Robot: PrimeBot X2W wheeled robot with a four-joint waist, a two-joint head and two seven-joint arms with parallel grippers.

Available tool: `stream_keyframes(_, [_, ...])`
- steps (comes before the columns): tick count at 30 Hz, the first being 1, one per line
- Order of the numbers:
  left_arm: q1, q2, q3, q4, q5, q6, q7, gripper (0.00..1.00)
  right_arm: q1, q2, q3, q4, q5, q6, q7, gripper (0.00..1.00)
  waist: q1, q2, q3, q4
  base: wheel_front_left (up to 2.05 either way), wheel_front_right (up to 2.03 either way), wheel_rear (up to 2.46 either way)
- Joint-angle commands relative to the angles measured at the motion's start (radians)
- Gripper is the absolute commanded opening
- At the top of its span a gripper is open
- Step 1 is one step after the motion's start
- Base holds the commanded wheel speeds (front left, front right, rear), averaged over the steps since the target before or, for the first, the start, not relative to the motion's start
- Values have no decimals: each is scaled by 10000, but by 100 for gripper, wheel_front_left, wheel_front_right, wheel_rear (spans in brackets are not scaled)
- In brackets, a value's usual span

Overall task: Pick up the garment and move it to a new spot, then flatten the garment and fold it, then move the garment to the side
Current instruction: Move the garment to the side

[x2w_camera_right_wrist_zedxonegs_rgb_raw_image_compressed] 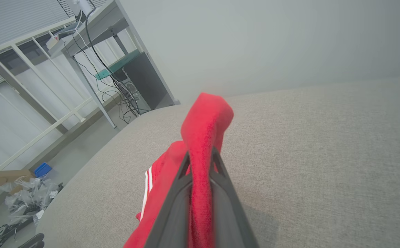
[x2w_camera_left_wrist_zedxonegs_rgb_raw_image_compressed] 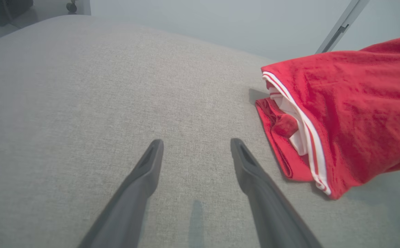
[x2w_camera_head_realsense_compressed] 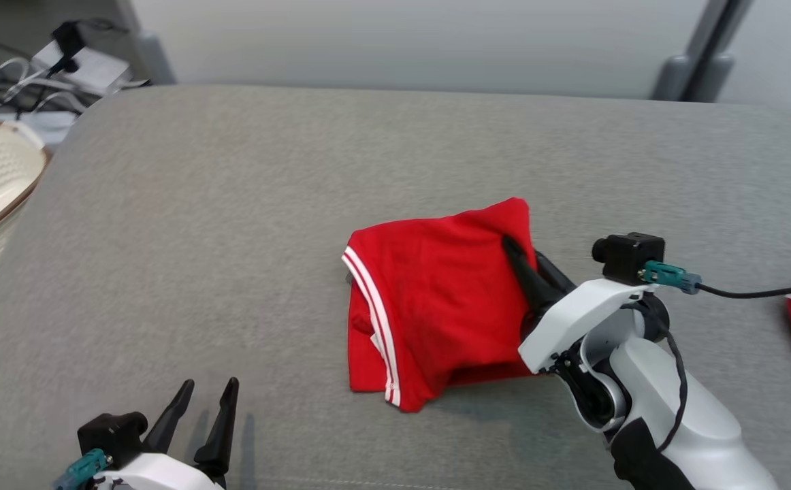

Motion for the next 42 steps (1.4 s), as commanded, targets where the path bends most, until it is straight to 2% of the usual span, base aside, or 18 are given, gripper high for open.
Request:
stream_keyframes(1, [-137, 153, 398, -145, 136, 4, -61, 100, 147, 33, 151, -489, -85, 14, 179, 0, 0, 0, -369, -532, 0, 0, 0])
stream_keyframes(8, [26, -129, 595, -263, 551, 4, -61, 100, 920, -412, -90, -2425, -562, 14, 1400, 0, 0, 0, -686, -1963, 0, 0, 0])
stream_keyframes(14, [92, -253, 798, -617, 873, 4, -61, 100, 1799, -328, -613, -3780, -1000, 14, 2171, 0, 0, 0, -605, -3226, 0, 0, 0])
stream_keyframes(21, [271, -188, 1015, -1073, 1085, 4, -61, 100, 2677, -53, -977, -4613, -1506, 14, 2388, 0, 0, 0, -336, -4480, 0, 0, 0])
stream_keyframes(27, [435, -44, 1378, -1597, 1213, 4, -61, 100, 2843, 62, -1391, -5354, -2061, 14, 2384, 0, 0, 0, 19, -5353, 0, 0, 0])
stream_keyframes(34, [509, 194, 1481, -2205, 1256, 4, -61, 100, 2772, 131, -1710, -5999, -2592, 14, 2699, 0, 0, 0, 540, -5760, 0, 0, 0])
stream_keyframes(39, [489, 392, 1410, -2574, 1207, 4, -61, 100, 2412, 141, -2299, -5769, -3296, 14, 2735, 0, 0, 0, 837, -5598, 0, 0, 0])
stream_keyframes(42, [491, 566, 1360, -2931, 1152, 4, -61, 100, 1915, 133, -3027, -5265, -4177, 14, 2642, 0, 0, 0, 1071, -5317, 0, 0, 0])
